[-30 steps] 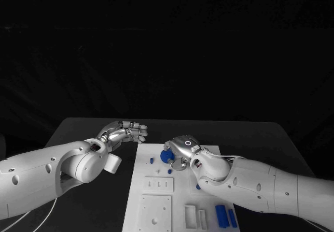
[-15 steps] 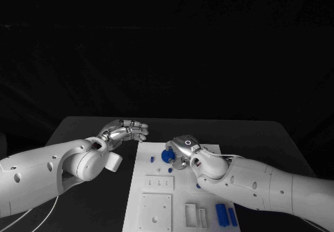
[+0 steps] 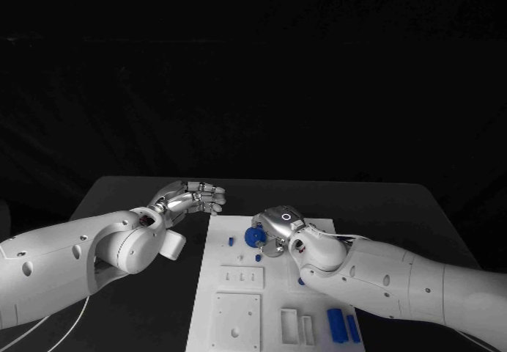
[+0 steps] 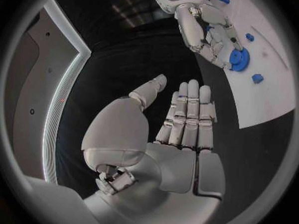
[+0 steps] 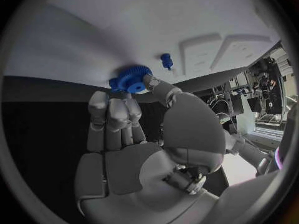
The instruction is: Assemble the parts on the task board
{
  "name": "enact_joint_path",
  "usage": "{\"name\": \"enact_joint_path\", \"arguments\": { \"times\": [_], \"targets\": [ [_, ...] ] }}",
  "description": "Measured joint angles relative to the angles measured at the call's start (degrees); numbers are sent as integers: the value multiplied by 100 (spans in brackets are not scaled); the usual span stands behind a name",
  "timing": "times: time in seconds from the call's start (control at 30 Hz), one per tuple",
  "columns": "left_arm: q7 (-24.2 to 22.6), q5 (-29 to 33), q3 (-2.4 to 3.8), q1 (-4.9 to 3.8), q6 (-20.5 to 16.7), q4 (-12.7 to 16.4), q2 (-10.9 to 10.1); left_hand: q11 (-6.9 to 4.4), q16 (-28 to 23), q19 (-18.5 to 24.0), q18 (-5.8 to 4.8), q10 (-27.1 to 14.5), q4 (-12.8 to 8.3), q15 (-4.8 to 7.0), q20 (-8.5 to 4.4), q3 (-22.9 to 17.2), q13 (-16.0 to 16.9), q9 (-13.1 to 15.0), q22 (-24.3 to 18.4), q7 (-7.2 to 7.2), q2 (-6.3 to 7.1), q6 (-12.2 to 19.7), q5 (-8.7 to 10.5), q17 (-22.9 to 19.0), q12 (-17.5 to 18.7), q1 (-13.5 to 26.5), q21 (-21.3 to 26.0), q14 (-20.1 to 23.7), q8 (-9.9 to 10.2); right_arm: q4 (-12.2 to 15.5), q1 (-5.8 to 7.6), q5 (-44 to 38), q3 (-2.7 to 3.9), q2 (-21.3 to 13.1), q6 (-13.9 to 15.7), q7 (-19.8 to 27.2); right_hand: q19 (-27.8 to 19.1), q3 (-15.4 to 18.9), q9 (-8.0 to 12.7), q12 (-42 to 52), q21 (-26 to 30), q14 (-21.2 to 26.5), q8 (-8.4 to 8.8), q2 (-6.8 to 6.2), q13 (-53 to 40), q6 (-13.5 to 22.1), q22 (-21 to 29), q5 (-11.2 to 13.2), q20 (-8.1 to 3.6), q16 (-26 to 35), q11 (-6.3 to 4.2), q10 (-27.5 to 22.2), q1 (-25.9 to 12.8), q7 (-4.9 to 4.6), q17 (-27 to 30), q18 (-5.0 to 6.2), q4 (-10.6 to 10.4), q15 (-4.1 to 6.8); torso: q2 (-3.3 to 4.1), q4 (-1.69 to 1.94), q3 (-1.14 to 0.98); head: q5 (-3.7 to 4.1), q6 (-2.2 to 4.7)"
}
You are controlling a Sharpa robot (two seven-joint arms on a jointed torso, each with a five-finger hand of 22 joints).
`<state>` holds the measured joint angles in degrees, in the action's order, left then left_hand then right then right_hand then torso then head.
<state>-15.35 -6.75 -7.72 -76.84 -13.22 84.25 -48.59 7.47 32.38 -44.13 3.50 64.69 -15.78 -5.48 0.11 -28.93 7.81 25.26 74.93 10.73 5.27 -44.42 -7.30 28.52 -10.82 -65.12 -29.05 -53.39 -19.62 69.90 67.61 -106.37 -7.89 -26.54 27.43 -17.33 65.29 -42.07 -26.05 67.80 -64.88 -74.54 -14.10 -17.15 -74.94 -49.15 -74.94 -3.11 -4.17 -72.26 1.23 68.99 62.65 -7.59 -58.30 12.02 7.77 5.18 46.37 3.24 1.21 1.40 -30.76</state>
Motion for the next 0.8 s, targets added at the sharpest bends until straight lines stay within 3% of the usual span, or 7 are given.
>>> {"name": "enact_joint_path", "arguments": {
  "times": [0.1,0.23,0.33,0.43,0.53,0.67,0.8],
  "targets": [
    [1,0,0,0,0,-2,0,0,0,0,-1,0,0,0,0,0,0,0,0,7,0,7,0,0,0,0,0,0,0,3,0,74,0,-11,-35,15,0,117,18,0,0,0,50,-11,0,95,0,-25,0,0,0,0,-89,10,-9,0,22,0,0,0,0,0,-3],
    [2,0,0,0,0,-8,0,4,0,0,-3,-4,0,0,0,0,0,-9,-1,32,0,32,0,1,23,0,0,0,0,12,1,204,0,-29,-81,45,-19,370,46,3,0,-20,115,-2,0,277,0,-469,19,0,-56,-46,-389,53,-36,-1,-26,35,-1,-1,0,0,-4],
    [5,0,0,0,0,-11,1,19,-10,0,-5,-24,0,0,0,0,-1,-9,-1,32,1,32,0,5,24,1,0,0,0,15,4,302,2,-42,-112,71,-20,430,39,28,0,-8,116,15,0,281,0,-585,19,0,-83,-18,-432,67,-44,0,-77,55,-1,1,0,-3,-6],
    [7,1,0,0,0,-14,3,11,-23,0,-7,-52,0,0,0,0,-1,-9,-1,32,-3,32,0,5,45,59,0,0,0,14,7,443,6,-68,-166,110,-20,386,-13,67,22,-8,20,35,0,222,0,-848,20,0,-104,2,-575,126,-58,1,-261,56,-1,1,0,-7,-6],
    [7,2,0,0,0,-16,6,21,-23,0,-9,-62,0,0,0,0,-1,-20,-1,53,0,53,0,7,45,61,0,0,0,9,-2,609,-2,-119,-230,161,-19,259,-16,103,28,-28,14,42,0,208,0,-1133,19,0,-135,33,-580,113,-79,2,-386,76,-1,1,0,-11,-2],
    [8,3,0,0,0,-17,3,21,-23,0,-10,-63,0,0,0,0,-1,-20,-2,32,0,73,0,10,45,61,0,0,0,42,6,740,3,-183,-236,224,13,231,-16,156,28,-29,-12,70,0,207,0,-1591,-11,0,-103,65,-628,114,-112,6,-415,76,-1,1,0,-10,5],
    [9,4,0,0,-1,-18,-1,21,-22,0,-12,-62,0,0,0,0,-2,-20,-2,32,0,73,0,10,45,61,0,0,0,99,6,828,4,-271,-222,261,13,230,-17,184,28,-29,-38,87,0,195,0,-1772,-11,0,-91,76,-670,103,-126,6,-415,76,-1,-4,0,-13,-3]
  ]
}}
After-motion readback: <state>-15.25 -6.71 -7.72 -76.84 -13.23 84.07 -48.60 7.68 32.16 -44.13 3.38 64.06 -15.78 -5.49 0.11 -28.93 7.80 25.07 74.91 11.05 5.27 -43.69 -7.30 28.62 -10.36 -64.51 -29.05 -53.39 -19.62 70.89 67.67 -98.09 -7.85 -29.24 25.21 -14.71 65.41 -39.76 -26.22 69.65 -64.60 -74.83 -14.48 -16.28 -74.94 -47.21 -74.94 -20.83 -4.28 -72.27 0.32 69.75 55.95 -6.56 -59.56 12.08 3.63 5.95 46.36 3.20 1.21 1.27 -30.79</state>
